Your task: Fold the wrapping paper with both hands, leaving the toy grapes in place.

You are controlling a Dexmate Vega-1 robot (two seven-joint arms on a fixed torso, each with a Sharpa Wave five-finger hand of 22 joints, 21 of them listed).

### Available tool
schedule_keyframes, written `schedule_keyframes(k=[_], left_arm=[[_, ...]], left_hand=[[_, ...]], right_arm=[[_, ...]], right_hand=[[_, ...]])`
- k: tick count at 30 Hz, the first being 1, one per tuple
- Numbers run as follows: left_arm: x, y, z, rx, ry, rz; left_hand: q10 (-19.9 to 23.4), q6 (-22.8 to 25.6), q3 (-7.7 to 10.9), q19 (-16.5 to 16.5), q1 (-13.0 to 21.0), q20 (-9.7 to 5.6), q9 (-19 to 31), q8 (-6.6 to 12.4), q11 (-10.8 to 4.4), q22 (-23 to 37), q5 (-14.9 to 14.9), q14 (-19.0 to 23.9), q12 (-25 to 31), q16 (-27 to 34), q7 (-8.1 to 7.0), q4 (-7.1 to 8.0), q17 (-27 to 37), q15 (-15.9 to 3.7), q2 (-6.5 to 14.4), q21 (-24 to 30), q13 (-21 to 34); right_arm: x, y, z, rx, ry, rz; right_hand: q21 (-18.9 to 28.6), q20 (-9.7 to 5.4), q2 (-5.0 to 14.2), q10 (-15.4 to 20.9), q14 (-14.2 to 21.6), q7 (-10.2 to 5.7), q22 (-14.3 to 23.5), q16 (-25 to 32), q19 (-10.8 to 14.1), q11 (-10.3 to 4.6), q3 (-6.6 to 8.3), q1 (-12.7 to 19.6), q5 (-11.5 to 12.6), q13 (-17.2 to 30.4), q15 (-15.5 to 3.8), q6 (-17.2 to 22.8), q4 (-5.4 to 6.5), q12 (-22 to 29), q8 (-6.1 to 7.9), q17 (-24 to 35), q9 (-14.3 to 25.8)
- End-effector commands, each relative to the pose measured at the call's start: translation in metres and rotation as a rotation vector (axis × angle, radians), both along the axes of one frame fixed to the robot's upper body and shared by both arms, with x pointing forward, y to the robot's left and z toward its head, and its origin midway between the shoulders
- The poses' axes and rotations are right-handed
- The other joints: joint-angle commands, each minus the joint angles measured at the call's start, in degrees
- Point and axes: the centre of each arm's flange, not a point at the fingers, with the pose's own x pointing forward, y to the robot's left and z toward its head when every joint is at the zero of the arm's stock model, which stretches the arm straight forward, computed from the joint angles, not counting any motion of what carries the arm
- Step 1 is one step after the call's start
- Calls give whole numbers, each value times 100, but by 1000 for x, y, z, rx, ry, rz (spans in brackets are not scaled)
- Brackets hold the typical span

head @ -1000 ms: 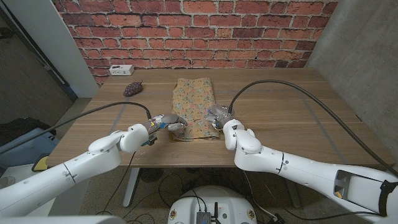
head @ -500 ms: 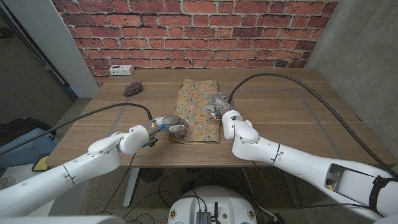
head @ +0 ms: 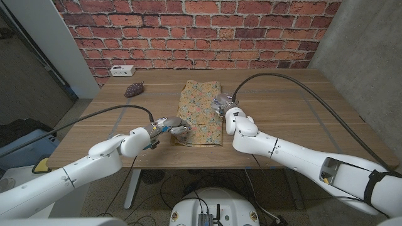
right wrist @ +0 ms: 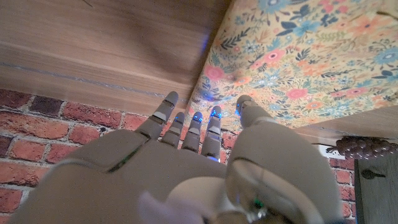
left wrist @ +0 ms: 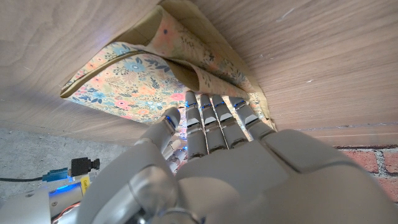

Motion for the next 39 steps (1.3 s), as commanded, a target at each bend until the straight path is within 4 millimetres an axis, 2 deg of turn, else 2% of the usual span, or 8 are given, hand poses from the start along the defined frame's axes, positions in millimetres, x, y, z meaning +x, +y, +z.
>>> schedule_keyframes(k=[1,6,13,22,30,39], left_arm=[[2,1,3,-1,-5,4],[4,1,4,-1,-1,2],[5,0,5,0,1,3],[6,0,4,-2,5,3],[7,-3,5,7,3,-11],[7,-7,5,26,5,-21]], left_hand=[[45,18,35,313,-61,193,6,8,1,48,2,58,31,-6,3,13,8,-33,4,18,16],[44,5,38,315,-72,192,7,-2,7,48,0,58,26,-13,5,21,11,-30,2,10,17],[42,-5,45,319,-78,191,7,-11,12,49,-1,52,21,-23,1,22,10,-36,-1,0,17],[43,-3,50,326,-86,187,8,-16,25,50,-4,49,16,-31,2,22,11,-27,-3,-11,18],[46,-4,51,329,-96,187,8,-21,14,50,-7,53,12,-32,7,29,16,-16,0,-23,19],[53,18,58,335,-100,190,9,-17,21,50,-8,74,10,-30,5,28,15,-31,2,-35,19]], right_arm=[[20,-12,-17,-26,105,-87],[25,-11,-26,-64,134,-97],[29,-7,-34,-103,160,-97],[29,-9,-34,-100,163,-102],[24,-12,-21,-63,111,-95],[14,-13,5,-3,-19,-77]], right_hand=[[-12,14,-7,149,15,27,31,26,38,29,-34,-44,24,20,-204,34,-21,68,30,-19,16],[-18,9,8,205,31,27,32,34,59,-2,-35,-41,30,19,-213,95,-32,87,50,-35,15],[-41,-16,32,328,75,139,30,40,108,-85,9,54,54,16,-234,227,-130,118,84,-106,9],[-59,-22,43,321,91,128,30,50,122,-58,13,72,57,15,-245,218,-151,103,67,-130,5],[-72,-20,47,288,89,95,30,53,132,-48,11,76,57,14,-243,170,-158,84,41,-145,4],[-108,-9,49,143,61,-8,31,51,133,-26,-1,70,55,14,-232,0,-164,23,-27,-171,2]])
